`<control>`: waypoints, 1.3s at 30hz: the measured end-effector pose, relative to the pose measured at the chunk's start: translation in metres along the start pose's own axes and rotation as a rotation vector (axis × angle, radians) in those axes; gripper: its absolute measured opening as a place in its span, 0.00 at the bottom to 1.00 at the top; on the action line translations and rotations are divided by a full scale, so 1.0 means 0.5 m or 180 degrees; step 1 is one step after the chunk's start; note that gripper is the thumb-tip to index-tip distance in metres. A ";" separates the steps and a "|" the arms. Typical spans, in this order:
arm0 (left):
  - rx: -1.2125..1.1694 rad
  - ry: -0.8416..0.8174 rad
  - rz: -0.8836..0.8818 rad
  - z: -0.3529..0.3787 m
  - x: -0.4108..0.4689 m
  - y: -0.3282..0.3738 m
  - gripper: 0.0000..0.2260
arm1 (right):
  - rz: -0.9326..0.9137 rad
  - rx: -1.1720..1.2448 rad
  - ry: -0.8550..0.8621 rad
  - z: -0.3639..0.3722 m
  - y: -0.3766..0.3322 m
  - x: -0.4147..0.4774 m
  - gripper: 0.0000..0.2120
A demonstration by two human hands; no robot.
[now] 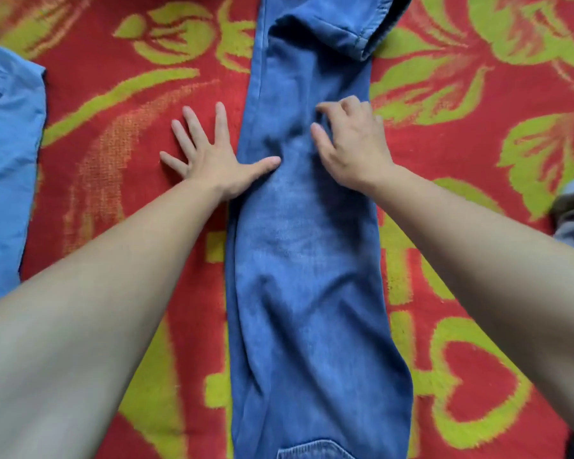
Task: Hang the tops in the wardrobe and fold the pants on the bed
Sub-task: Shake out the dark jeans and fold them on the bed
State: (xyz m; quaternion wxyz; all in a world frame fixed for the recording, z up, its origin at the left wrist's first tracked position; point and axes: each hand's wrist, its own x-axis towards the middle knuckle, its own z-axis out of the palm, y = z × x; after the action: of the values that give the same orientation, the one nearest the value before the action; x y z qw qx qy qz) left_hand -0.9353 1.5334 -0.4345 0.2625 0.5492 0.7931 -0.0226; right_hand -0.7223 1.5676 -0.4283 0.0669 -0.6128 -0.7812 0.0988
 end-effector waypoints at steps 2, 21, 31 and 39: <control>0.0138 -0.0254 0.0065 -0.018 0.044 0.024 0.63 | 0.0205 -0.0019 0.0107 -0.002 0.006 0.060 0.24; 0.0181 -0.1042 -0.0006 -0.036 0.100 0.038 0.67 | -0.0176 0.0074 -0.0655 0.032 -0.029 0.387 0.31; 0.0212 -0.1083 0.0008 -0.033 0.105 0.036 0.67 | -0.0330 0.0020 -0.0576 0.013 0.002 0.372 0.30; 0.0359 -0.0996 0.0016 -0.023 0.110 0.034 0.66 | 0.2589 0.2312 0.0156 -0.041 0.062 0.410 0.34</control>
State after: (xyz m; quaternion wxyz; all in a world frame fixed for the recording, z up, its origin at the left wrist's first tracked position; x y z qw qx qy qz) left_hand -0.9390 1.5912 -0.4446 0.3516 0.5548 0.7386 -0.1517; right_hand -0.7376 1.7754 -0.4193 0.2488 -0.8052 -0.3949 0.3658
